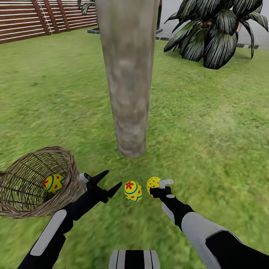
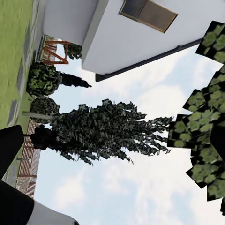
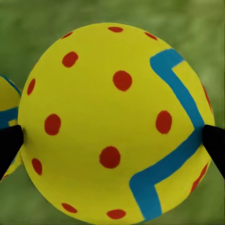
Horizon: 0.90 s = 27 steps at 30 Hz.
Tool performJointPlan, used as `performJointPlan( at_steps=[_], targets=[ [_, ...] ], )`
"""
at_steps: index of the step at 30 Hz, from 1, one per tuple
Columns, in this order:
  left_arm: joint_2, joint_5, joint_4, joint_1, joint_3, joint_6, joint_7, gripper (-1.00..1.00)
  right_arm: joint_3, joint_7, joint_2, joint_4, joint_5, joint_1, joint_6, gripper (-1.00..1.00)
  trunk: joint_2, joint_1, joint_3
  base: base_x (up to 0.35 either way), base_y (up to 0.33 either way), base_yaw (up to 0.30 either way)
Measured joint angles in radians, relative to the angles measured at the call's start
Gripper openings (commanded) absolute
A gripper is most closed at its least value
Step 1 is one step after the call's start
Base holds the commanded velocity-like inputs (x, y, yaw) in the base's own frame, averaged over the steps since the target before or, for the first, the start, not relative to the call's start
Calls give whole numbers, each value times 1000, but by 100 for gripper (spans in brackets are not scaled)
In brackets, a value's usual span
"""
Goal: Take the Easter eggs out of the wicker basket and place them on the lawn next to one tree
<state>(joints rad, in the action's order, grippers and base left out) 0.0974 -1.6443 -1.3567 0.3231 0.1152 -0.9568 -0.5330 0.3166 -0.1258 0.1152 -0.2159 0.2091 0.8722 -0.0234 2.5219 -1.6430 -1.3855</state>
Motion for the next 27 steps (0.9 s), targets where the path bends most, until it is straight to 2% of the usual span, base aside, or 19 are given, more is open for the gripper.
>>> performJointPlan(
  at_steps=[14,20,27],
  targets=[
    [0,0,3,0,0,1,1,100,0,0,-3,-2,0,0,-1,-100,3,-6,-54,0,0,0],
    [0,0,6,0,-1,2,-1,100,0,0,-2,-2,0,0,1,-100,3,-6,-54,13,0,0],
    [0,0,6,0,-2,24,0,100,0,2,-1,-16,0,0,2,-100,3,-6,-54,216,0,0]
  ],
)
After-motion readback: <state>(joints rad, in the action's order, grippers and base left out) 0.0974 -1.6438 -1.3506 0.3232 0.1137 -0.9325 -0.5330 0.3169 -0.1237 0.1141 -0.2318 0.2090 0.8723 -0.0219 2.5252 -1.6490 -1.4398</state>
